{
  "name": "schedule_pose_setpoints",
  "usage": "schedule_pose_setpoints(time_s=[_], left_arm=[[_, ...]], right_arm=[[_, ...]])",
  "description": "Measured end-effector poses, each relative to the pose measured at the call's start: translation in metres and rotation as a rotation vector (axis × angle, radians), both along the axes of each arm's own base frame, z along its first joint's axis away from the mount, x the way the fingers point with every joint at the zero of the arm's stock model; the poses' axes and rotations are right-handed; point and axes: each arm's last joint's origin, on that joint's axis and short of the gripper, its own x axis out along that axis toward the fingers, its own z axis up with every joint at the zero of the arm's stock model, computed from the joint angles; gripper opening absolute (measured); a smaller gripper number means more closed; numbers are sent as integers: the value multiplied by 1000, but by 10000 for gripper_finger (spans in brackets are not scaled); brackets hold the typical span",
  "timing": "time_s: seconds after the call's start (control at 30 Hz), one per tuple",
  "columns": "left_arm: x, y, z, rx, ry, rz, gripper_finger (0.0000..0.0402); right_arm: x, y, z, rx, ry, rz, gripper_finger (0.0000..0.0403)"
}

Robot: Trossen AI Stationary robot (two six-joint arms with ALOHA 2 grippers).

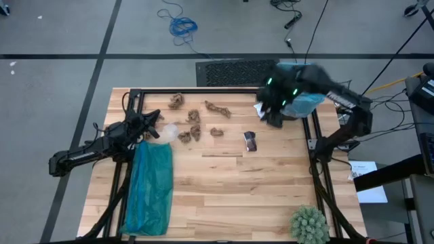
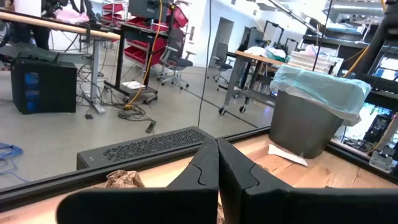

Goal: Place trash/remove bag and relplace
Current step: Put the black paper into the trash bin

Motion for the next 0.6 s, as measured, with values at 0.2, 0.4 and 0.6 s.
schedule_pose_setpoints(time_s=[0.2, 0.4, 0.6], left_arm=[[0, 0, 0, 0, 0, 0, 0], [0, 0, 0, 0, 0, 0, 0], [0, 0, 0, 0, 0, 0, 0]], right_arm=[[29, 41, -56, -161, 98, -55, 193], [42, 63, -113, -203, 87, -320, 210], [45, 71, -164, -83, 104, -638, 222]])
